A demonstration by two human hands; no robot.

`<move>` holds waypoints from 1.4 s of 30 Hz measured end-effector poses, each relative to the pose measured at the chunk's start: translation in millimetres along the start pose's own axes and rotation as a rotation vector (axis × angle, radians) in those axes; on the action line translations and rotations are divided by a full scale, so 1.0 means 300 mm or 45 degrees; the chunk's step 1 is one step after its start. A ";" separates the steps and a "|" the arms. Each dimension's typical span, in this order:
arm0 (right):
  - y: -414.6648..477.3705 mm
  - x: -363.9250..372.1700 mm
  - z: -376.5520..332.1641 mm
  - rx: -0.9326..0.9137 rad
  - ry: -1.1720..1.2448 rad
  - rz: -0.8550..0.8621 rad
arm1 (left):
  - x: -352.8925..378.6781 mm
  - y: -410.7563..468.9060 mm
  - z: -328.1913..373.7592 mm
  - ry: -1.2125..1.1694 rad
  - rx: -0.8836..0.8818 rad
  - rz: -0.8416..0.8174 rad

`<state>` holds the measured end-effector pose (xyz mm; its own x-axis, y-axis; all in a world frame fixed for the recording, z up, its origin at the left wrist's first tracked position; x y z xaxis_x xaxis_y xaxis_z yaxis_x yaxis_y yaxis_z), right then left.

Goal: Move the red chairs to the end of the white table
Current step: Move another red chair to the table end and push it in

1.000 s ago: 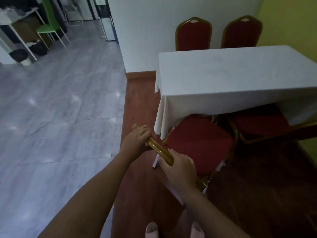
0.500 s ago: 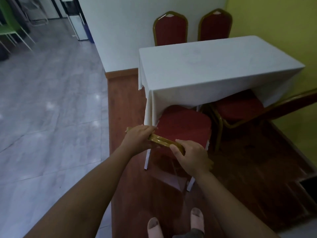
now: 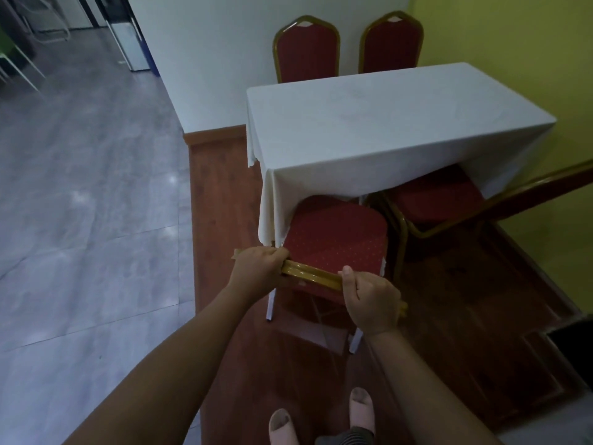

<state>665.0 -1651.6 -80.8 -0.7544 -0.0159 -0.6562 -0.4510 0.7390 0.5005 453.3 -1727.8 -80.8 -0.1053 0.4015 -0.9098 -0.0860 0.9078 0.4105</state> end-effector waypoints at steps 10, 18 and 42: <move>0.117 -0.161 0.251 0.074 -0.033 -0.072 | 0.031 0.116 0.245 -0.184 -0.042 0.127; 0.127 -0.127 0.180 0.088 0.036 0.065 | 0.057 0.133 0.205 -0.072 -0.031 0.085; 0.433 -0.214 0.537 -0.012 0.145 -0.127 | 0.137 0.459 0.408 0.103 -0.246 -0.075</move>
<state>731.7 -1446.0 -64.8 -0.7545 -0.1659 -0.6350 -0.5307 0.7234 0.4416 558.6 -1571.4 -69.1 -0.1729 0.3305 -0.9278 -0.2817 0.8861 0.3681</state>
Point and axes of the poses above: each hand's wrist, its own y-axis towards the middle knuckle, its own x-axis out of the palm, z = x × y, the point moved 4 cm from there along y, towards the middle knuckle, and after that the axes turned 12 degrees about y, right-handed, at the moved point
